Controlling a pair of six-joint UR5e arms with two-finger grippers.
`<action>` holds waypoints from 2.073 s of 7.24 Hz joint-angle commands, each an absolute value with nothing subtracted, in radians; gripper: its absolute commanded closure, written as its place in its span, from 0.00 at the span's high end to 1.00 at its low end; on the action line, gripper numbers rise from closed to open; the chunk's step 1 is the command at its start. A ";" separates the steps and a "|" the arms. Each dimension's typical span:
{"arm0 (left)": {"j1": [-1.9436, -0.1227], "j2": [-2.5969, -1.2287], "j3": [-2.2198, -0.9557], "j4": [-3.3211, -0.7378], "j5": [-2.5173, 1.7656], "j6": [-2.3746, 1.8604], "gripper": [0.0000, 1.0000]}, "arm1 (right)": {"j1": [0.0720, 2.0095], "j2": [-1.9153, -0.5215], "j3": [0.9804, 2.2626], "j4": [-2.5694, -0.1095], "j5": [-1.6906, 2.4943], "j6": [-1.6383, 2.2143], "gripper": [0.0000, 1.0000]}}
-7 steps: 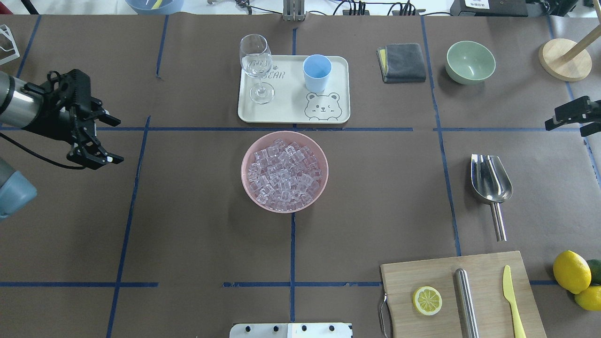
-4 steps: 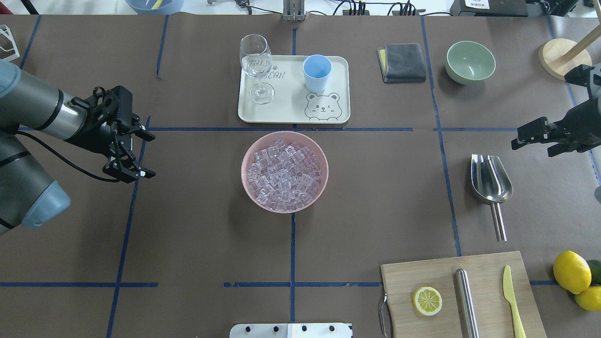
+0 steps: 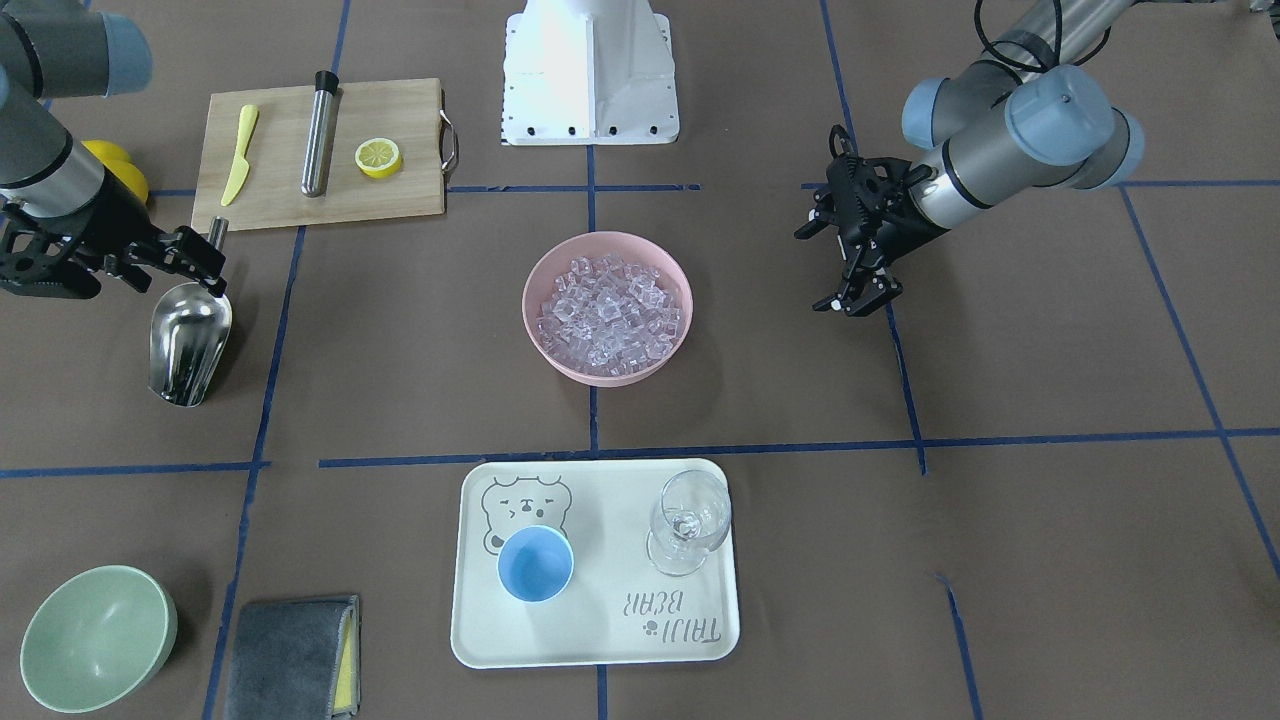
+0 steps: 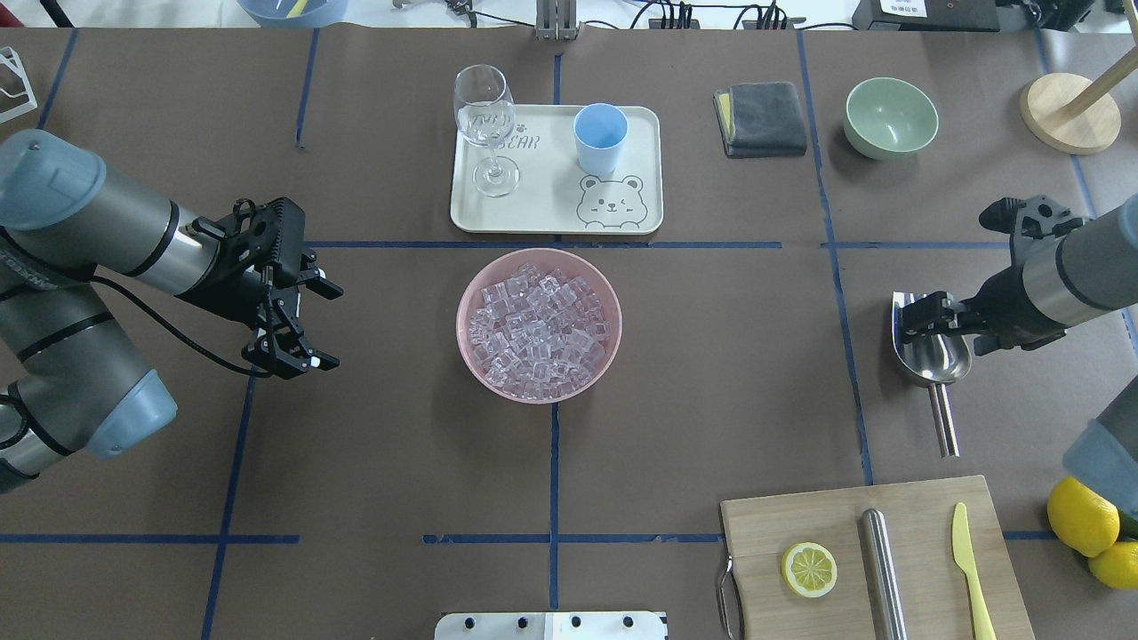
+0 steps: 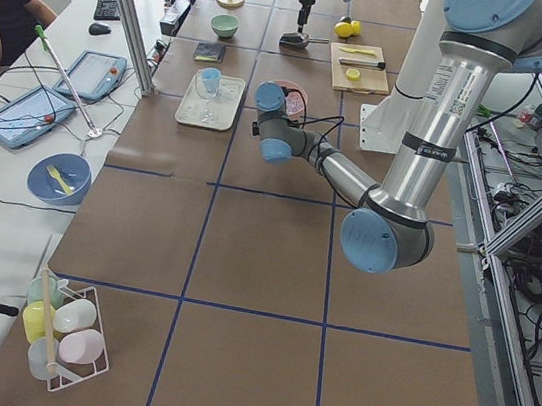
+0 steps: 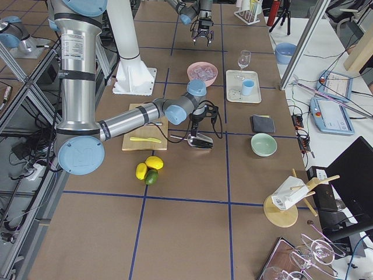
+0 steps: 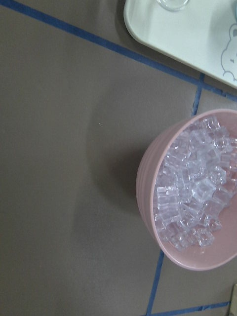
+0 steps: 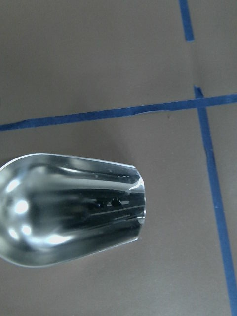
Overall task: Put ice in cup with scoop
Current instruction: 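Move the left gripper beside the pink bowl while the right gripper lowers to the scoop, then close the right gripper on the metal scoop handle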
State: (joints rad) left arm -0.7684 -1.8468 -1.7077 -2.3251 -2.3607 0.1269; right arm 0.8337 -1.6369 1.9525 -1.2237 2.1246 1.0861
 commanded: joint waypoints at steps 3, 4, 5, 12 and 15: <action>-0.746 -1.850 -1.628 -2.508 -2.361 0.127 1.00 | 0.694 -1.709 1.964 -1.192 2.037 1.097 1.00; -0.739 -1.851 -1.614 -2.522 -2.361 0.126 1.00 | 0.666 -1.726 1.954 -1.192 2.025 1.095 1.00; -0.739 -1.855 -1.608 -2.522 -2.361 0.127 1.00 | 0.643 -1.729 1.951 -1.198 2.005 1.092 1.00; -0.724 -1.859 -1.578 -2.525 -2.359 0.127 1.00 | 0.649 -1.742 1.948 -1.190 2.019 1.081 0.00; -0.724 -1.858 -1.578 -2.523 -2.359 0.124 1.00 | 0.676 -1.724 1.982 -1.192 2.017 1.083 0.00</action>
